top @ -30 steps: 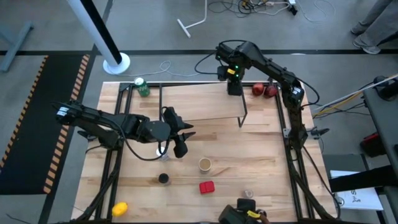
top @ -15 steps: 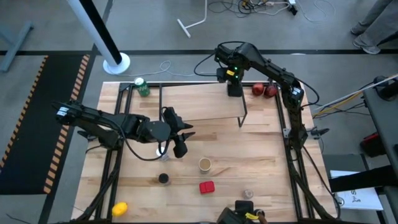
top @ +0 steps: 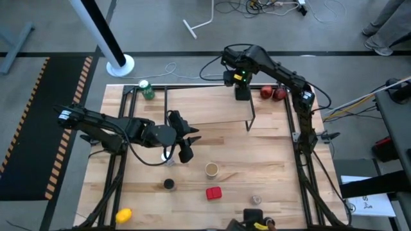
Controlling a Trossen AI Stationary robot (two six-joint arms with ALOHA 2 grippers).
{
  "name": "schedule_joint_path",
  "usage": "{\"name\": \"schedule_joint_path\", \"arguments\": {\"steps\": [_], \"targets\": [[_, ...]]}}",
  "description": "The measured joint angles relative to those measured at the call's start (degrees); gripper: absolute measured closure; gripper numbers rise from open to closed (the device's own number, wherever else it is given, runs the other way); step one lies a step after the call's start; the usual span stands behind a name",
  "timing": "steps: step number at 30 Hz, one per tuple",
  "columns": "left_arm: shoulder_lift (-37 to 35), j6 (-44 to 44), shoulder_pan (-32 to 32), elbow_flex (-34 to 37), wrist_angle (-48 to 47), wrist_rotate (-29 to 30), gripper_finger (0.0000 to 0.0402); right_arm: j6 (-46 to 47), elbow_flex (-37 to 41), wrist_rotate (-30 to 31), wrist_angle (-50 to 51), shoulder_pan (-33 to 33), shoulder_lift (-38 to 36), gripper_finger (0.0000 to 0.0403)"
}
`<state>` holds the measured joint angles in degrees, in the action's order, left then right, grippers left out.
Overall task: Shelf spices
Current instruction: Put the green seasoning bottle on the shelf
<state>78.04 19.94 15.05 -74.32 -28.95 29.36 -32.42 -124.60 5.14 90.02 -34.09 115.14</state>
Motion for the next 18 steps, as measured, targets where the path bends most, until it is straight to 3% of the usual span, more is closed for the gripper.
{"name": "schedule_joint_path", "arguments": {"steps": [18], "targets": [[0.00, 0.02, 0.02, 0.02, 0.04, 0.00, 0.0288, 1.39, 0.00, 0.90, 0.02, 0.59, -5.29, 0.0120]]}}
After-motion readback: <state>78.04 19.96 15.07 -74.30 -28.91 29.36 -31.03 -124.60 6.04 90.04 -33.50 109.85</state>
